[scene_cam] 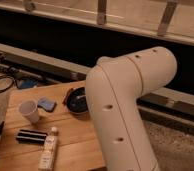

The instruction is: Drag the ceramic bowl in a circle

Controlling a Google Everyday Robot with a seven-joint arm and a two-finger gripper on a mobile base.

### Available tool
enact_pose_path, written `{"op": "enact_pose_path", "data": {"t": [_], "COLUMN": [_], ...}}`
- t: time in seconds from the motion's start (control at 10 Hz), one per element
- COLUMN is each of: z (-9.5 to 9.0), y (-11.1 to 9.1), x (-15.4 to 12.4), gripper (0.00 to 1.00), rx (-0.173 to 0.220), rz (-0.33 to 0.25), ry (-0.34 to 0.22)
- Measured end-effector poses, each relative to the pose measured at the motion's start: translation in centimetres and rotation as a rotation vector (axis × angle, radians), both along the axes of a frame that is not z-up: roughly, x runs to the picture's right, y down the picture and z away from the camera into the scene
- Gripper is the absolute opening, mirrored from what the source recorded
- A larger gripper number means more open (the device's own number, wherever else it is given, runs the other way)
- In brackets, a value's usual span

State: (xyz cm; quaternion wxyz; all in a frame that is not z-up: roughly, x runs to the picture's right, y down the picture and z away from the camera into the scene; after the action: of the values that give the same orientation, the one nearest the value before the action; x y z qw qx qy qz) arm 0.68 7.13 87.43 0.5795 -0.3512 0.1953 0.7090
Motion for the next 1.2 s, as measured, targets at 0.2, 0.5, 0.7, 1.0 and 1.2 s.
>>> {"op": "enact_pose_path", "data": {"t": [0.2, 0.5, 0.7, 1.0, 1.2], "z": [-1.4, -4.2, -5.2, -4.4, -3.2], "y": [2.0, 6.1, 7.7, 7.4, 6.5], "x": [-0.6, -0.8, -0.2, 1.4, 2.5], "gripper": [0.00, 0.00, 0.00, 0.00, 0.00], "rx": [-0.011, -0.057, -0.080, -0.085, -0.081], "rz": [0.014, 0.016, 0.049, 0.107, 0.128], "ry": [-0.058, -0.147, -0.203, -0.237, -0.226]}}
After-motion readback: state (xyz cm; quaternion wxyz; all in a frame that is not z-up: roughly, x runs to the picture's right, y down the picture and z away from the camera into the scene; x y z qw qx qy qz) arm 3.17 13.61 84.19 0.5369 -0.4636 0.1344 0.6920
